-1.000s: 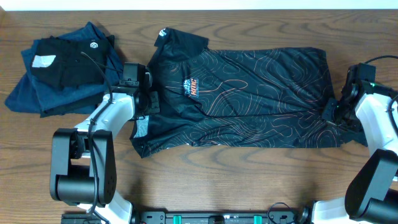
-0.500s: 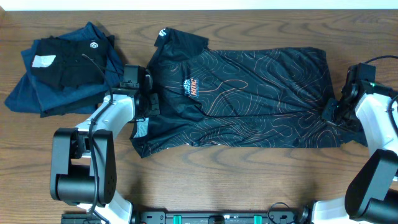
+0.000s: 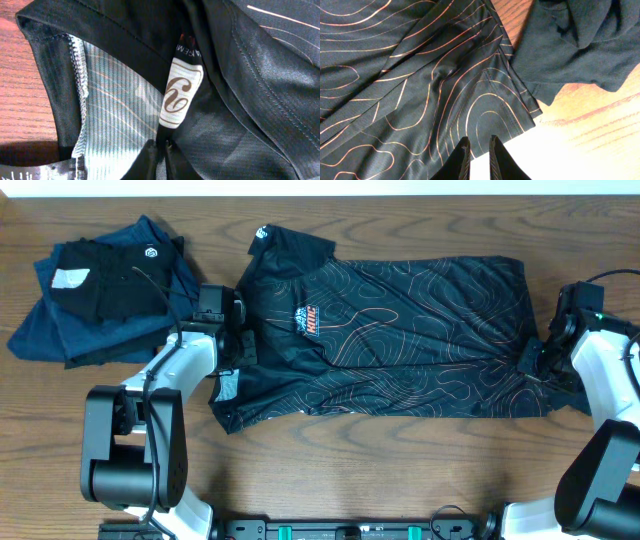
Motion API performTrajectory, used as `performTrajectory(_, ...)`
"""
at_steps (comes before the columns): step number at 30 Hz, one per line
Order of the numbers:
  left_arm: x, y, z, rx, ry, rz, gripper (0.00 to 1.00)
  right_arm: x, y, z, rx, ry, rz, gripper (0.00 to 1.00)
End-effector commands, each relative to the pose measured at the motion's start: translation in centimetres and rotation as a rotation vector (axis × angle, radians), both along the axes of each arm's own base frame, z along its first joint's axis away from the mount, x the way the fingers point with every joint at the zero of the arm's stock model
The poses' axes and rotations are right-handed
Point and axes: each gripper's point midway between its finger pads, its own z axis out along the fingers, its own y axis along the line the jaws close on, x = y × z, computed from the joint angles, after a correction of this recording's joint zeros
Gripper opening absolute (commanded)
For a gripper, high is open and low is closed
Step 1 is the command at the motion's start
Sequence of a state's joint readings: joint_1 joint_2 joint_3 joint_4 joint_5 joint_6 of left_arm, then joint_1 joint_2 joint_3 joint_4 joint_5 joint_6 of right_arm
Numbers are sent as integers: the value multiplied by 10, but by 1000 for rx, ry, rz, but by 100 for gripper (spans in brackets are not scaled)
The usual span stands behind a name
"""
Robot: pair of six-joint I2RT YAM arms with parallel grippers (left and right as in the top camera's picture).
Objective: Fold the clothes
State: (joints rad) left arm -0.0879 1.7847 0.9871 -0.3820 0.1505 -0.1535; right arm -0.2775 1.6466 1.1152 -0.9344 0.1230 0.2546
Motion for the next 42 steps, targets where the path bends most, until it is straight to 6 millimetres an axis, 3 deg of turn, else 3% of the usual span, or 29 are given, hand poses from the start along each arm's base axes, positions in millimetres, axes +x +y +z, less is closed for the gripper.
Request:
performTrajectory(1,-10,-1,-12,7,39,-12,6,-3,1,-4,8,16,6,13)
performTrajectory(8,-1,-2,-2,4,6,-12,6,-3,1,-4,8,17,6,13)
performTrajectory(16,44,-9,82,-37,-260,-19,6,-3,1,-4,8,16,6,13)
performTrajectory(19,54,-10,94,-42,-321,-20,6,-3,1,-4,8,16,6,13)
performTrajectory(26,54,-10,69,-37,-264,-19,6,-3,1,-4,8,16,6,13)
performTrajectory(30,36,-9,50,-32,-164,-20,8,-4,1,-4,8,20,7,13)
performTrajectory(33,28,-8,42,-29,-128,-20,33,-3,0,-4,7,15,6,13)
performTrajectory(35,25,-9,39,-33,-118,-21,41,-2,0,-4,6,12,6,14)
performTrajectory(38,23,-17,38,-78,-106,-39,48,-2,0,-4,7,13,6,14)
performTrajectory(42,19,-20,31,-88,-79,-44,50,-3,1,-4,8,16,6,14)
